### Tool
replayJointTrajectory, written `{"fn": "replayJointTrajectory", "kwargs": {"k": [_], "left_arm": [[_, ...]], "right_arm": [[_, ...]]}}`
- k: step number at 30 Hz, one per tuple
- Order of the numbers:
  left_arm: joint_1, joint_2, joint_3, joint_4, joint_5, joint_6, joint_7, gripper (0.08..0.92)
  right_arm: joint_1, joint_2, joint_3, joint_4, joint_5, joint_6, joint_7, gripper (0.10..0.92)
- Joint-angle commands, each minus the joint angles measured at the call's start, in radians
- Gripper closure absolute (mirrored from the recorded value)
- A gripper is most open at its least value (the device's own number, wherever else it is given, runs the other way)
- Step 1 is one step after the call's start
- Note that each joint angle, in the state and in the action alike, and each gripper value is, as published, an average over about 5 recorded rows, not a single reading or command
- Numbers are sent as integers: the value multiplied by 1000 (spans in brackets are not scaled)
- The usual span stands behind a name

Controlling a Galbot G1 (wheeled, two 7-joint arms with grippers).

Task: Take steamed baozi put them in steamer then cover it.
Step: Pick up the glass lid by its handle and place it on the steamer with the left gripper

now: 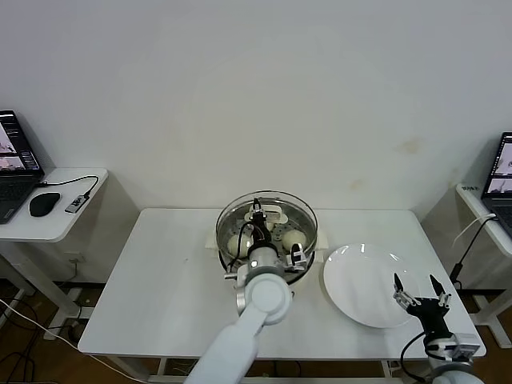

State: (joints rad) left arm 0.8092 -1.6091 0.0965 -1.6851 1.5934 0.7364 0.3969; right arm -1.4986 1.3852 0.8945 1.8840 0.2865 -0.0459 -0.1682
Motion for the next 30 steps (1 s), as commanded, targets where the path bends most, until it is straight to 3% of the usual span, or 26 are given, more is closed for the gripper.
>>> {"fn": "replayJointTrajectory", "kwargs": {"k": [1, 30], "left_arm": [[-10, -4, 9, 46, -58, 44, -27, 856], [7, -4, 0, 103, -53, 41, -123, 856]], "right_arm": [[0, 2, 2, 2, -3, 2, -1, 203], [-2, 4, 10, 5, -6, 9, -4, 203]]}}
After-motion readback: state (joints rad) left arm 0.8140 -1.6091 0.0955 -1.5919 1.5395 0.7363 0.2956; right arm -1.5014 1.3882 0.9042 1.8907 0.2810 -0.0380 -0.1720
